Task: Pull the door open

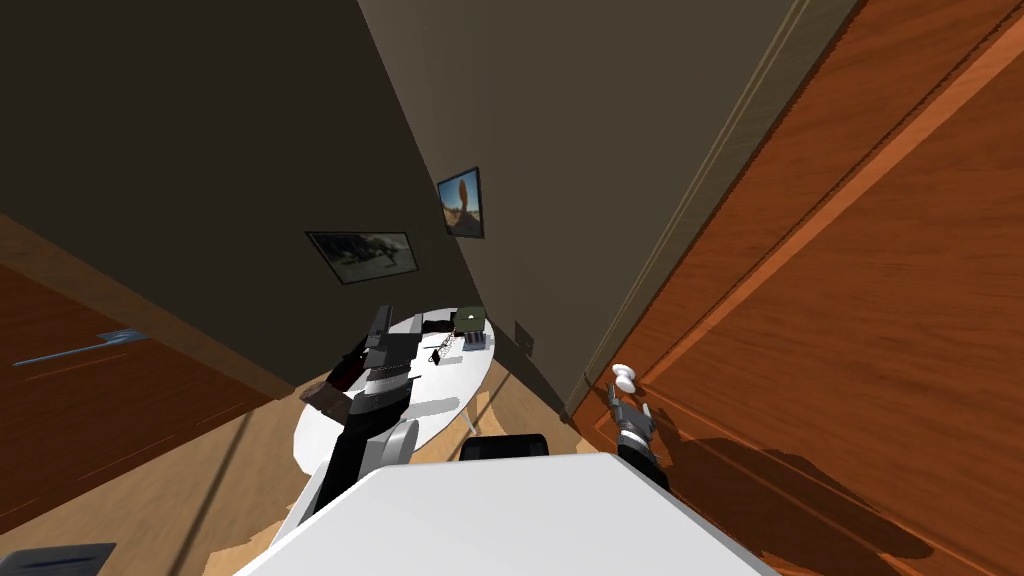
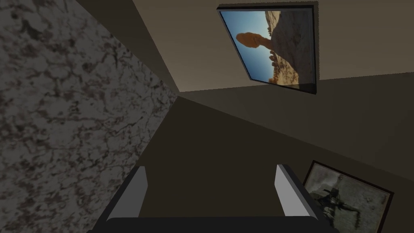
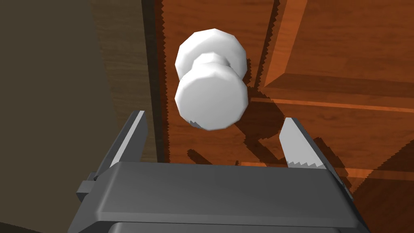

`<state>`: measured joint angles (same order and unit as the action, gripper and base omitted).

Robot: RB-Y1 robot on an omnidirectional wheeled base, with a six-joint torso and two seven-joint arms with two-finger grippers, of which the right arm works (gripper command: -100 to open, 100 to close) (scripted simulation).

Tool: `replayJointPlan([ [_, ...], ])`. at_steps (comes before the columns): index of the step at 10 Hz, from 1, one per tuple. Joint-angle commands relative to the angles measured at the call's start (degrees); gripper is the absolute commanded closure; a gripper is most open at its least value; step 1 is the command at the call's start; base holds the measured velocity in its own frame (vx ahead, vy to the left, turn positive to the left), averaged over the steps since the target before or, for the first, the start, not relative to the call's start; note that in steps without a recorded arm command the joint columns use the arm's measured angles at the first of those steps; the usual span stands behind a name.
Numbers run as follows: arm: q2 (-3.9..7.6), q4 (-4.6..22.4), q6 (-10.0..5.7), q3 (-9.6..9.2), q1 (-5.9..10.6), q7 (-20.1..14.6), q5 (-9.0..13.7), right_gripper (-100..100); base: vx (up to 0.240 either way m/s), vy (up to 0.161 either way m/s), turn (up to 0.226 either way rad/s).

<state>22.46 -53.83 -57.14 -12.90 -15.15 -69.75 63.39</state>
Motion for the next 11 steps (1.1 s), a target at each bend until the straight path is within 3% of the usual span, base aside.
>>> replayJointPlan([
  [1, 0.32, 1.87, -0.50, -0.29, 0.60, -1.55, -0.32, -100, 0.066, 0.003, -0.004],
  [7, 4.10, 5.48, -1.11, -0.79, -0.18, -8.11, -0.99, -100, 0.046, -0.011, 0.027],
  [11, 4.10, 5.48, -1.11, -0.79, -0.18, -8.11, -0.99, -100, 0.002, -0.002, 0.007],
])
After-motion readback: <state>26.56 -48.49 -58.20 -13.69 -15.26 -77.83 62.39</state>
